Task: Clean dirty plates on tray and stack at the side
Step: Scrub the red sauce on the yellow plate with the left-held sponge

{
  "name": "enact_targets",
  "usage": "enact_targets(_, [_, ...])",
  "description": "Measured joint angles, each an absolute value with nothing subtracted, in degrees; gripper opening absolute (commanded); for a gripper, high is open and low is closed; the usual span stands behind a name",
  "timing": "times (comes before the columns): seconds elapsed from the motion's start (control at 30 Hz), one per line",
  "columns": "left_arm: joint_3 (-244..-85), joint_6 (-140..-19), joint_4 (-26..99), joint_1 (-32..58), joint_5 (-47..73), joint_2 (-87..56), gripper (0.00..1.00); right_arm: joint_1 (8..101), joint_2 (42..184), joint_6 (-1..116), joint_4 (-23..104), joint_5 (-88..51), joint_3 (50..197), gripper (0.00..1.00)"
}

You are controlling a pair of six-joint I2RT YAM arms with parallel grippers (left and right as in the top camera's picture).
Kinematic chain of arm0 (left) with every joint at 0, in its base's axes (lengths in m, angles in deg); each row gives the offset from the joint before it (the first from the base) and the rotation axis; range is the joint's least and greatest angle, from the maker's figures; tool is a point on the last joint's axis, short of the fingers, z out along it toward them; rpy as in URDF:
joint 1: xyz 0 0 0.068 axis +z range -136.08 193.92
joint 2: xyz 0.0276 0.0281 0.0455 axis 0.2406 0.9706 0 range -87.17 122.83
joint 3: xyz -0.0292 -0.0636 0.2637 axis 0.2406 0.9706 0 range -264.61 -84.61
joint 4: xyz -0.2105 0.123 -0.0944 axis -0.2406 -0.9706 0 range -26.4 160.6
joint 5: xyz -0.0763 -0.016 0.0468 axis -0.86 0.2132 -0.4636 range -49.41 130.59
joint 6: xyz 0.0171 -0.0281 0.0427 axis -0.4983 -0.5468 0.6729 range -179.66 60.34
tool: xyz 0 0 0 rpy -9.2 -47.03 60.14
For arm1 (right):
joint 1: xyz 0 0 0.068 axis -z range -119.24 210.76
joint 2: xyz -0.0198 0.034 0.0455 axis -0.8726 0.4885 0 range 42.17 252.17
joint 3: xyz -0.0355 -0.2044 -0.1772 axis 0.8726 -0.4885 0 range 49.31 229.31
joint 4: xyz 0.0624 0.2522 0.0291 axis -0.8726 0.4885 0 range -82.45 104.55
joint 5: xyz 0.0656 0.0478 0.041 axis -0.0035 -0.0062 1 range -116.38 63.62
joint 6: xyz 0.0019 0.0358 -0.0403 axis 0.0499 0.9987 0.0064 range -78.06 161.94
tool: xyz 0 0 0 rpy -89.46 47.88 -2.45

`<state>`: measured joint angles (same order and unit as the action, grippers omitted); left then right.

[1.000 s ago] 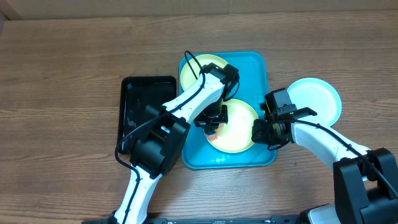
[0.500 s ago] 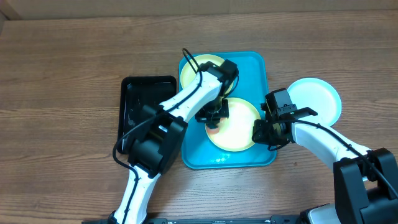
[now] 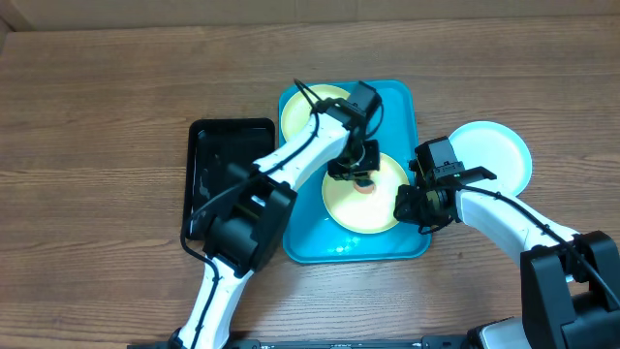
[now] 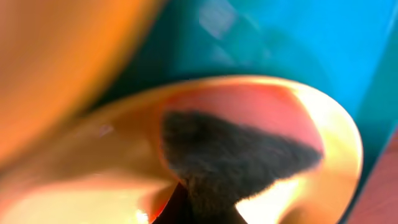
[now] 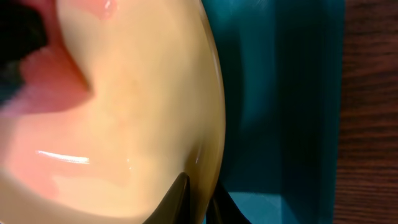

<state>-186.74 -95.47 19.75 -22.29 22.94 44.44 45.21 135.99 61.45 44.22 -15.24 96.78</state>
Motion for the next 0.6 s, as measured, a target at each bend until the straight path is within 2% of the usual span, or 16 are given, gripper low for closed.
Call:
enact_targets(0.3, [-186.7,-91.6,19.8,-25.3,22.7,44.6,0.04,45.3,136.0,61.4,44.6,-15.3,96.8,0.08])
enact_targets(0.6, [-187.5,-94.4,8.3,-19.1,26.8,44.6,0.04,45.3,136.0,61.4,44.5,-15.3,96.9,0.08])
